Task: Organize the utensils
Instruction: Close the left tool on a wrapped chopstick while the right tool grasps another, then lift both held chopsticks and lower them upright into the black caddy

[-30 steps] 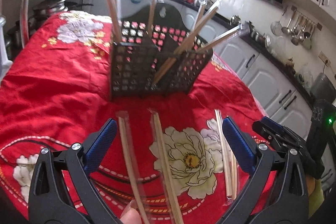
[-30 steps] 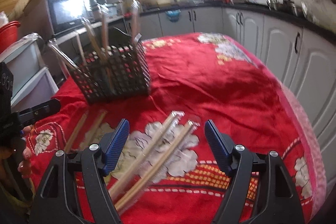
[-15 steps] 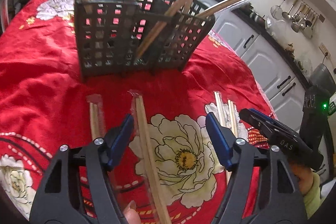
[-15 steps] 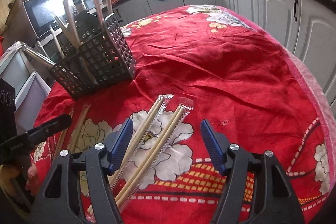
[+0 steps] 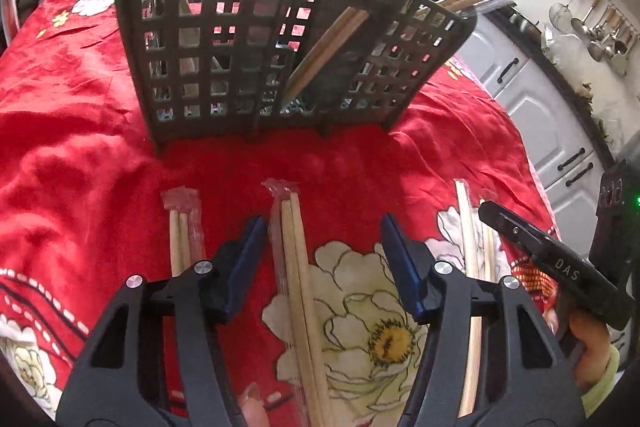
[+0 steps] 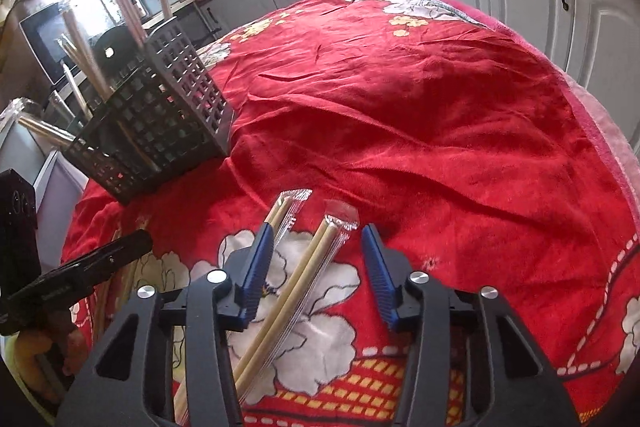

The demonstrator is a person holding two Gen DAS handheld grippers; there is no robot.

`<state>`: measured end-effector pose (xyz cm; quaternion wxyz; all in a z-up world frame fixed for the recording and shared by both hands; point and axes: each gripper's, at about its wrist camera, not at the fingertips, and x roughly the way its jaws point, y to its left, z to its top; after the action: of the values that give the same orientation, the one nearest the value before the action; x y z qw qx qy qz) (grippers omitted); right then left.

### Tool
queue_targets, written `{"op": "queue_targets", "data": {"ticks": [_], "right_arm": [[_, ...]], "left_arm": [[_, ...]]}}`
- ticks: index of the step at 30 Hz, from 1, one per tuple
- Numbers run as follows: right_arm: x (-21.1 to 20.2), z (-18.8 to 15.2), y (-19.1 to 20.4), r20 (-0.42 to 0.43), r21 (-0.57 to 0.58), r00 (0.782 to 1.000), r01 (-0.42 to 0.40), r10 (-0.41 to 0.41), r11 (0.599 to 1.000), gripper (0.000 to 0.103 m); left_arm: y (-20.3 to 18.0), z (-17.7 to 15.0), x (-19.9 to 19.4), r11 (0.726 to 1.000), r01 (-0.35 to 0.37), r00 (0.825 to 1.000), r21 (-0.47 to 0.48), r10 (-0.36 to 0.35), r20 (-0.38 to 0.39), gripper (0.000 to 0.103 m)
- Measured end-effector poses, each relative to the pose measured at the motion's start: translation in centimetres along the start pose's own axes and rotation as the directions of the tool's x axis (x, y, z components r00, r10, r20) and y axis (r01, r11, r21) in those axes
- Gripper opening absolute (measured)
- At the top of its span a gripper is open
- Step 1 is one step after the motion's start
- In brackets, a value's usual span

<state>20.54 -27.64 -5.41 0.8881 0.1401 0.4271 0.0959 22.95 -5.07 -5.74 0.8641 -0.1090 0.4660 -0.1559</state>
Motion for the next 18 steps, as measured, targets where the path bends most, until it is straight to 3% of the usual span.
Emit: {"op": "queue_targets", "data": {"ticks": [10, 15, 18], "right_arm": [[0.9, 1.0, -0.7, -0.01, 0.024, 1.0, -0.011, 0.011, 1.0, 0.023], [1.0, 1.3, -0.9, -0.007, 0.029, 1.0, -0.028, 0.028, 0.999, 0.009], [0.3, 1.5, -0.7, 0.017, 0.026, 0.999, -0.05, 0.049, 0.998, 0.008]], "left_arm": [[-0.2, 1.3, 1.1, 0.998, -0.054, 0.999, 0.01, 0.054, -0.004, 0.043], [-0.1, 1.5, 1.2, 0.996, -0.084, 0.996, 0.025, 0.084, 0.002, 0.028], [0.3, 1.4, 1.0, 0.996, -0.093, 0.996, 0.019, 0.093, 0.003, 0.018]]}}
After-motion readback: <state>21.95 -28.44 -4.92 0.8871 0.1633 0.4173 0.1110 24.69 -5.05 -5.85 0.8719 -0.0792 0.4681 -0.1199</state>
